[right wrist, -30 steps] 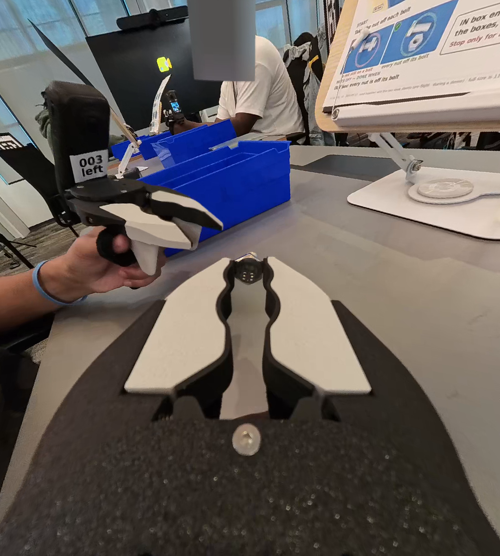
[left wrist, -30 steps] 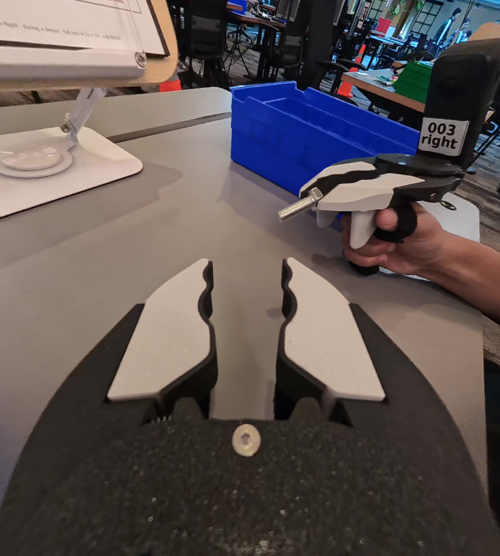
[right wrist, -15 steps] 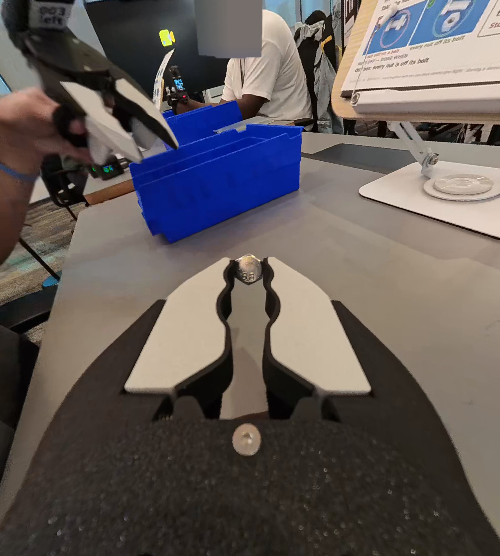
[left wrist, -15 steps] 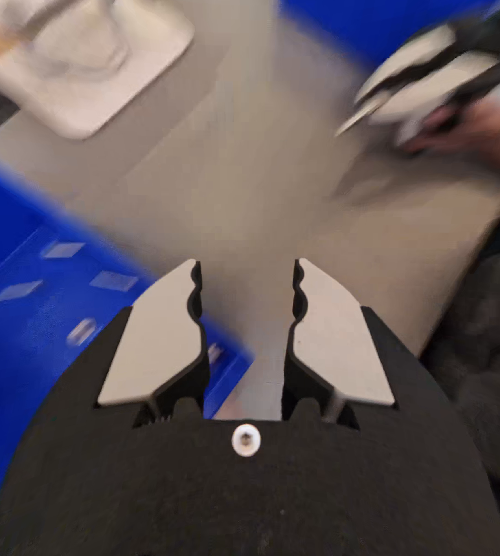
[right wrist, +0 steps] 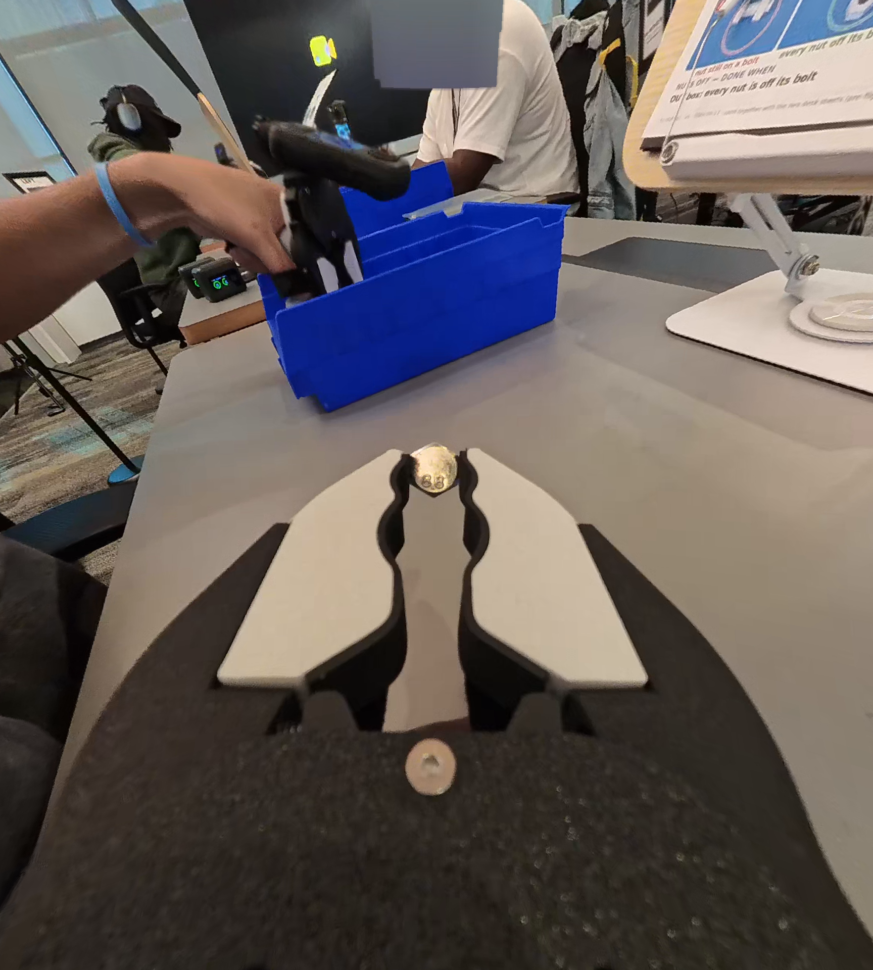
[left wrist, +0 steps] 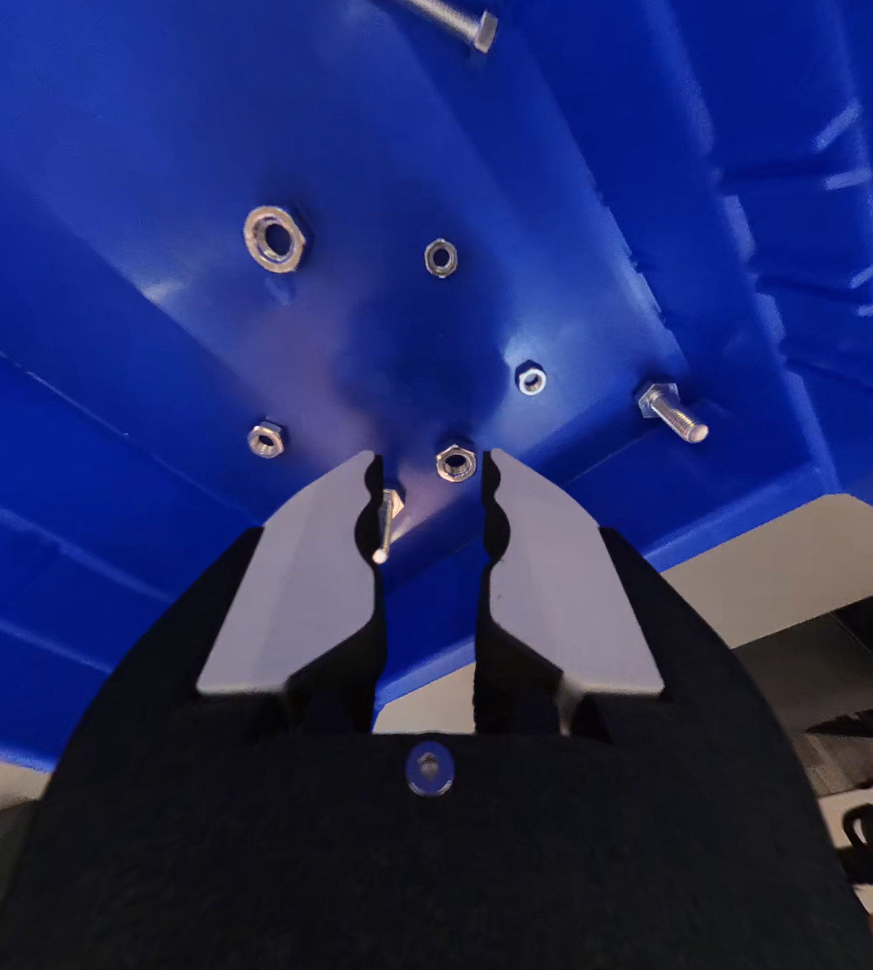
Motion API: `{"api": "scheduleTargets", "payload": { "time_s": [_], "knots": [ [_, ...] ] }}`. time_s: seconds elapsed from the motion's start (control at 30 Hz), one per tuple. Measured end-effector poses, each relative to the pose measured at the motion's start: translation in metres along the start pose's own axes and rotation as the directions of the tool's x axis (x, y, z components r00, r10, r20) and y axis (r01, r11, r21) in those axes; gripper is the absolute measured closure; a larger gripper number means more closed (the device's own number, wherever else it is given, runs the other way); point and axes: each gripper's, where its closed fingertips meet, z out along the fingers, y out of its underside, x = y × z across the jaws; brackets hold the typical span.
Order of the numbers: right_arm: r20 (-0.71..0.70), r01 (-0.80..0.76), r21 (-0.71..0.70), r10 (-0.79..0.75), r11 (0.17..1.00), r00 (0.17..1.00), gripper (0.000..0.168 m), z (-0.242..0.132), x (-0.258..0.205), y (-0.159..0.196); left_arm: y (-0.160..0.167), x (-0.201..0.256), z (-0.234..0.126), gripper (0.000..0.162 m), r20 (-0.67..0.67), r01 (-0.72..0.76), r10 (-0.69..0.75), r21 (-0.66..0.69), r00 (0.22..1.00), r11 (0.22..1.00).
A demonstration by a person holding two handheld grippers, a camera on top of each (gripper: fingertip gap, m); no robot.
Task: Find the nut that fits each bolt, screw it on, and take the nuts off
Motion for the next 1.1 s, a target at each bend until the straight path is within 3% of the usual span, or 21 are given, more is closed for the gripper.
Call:
{"api": "scheduleTargets", "payload": {
  "time_s": [0.33,0.4,0.47,0.67,0.8,0.87,0.93,1.0,1.1],
  "knots": [
    [0.010,0.001,-0.006,-0.001,1.000,1.000,0.150,0.001,-0.002,0.001,0.012,0.004,0.018,0.129,-0.016,-0.011,0.011,-0.035,1.000,0.999],
    [0.013,0.008,-0.013,-0.008,1.000,1.000,0.150,0.002,-0.003,0.002,0.009,0.004,0.021,0.131,-0.020,-0.002,0.001,-0.024,1.000,1.000],
    [0.017,0.012,-0.016,-0.011,1.000,1.000,0.150,0.002,-0.004,0.003,0.008,-0.001,0.022,0.144,0.017,-0.004,0.004,-0.016,1.000,1.000],
    [0.016,0.014,-0.015,-0.014,1.000,1.000,0.150,0.003,-0.004,0.003,0.013,0.002,0.021,0.144,0.007,-0.028,0.029,-0.015,1.000,0.999],
    [0.020,0.029,-0.010,-0.029,1.000,0.999,0.150,0.004,-0.007,0.002,0.002,0.007,-0.010,0.145,-0.100,0.018,0.001,0.180,0.995,0.983],
    [0.027,0.049,-0.005,-0.048,0.999,0.998,0.150,0.005,-0.009,0.001,-0.011,0.015,-0.042,0.145,-0.210,0.092,-0.018,0.346,0.977,0.934],
    [0.038,0.077,0.002,-0.077,0.997,0.996,0.150,0.007,-0.012,0.000,-0.030,0.041,-0.084,0.145,-0.401,0.191,0.043,0.526,0.915,0.829],
    [0.072,0.098,0.034,-0.101,0.995,0.992,0.150,0.008,-0.019,-0.006,-0.047,0.083,-0.123,0.145,-0.553,0.270,0.199,0.650,0.809,0.710],
    [0.153,0.061,0.154,-0.085,0.986,0.985,0.150,0.005,-0.029,-0.026,-0.073,0.149,-0.153,0.145,-0.649,0.347,0.416,0.723,0.638,0.597]
  ]
}}
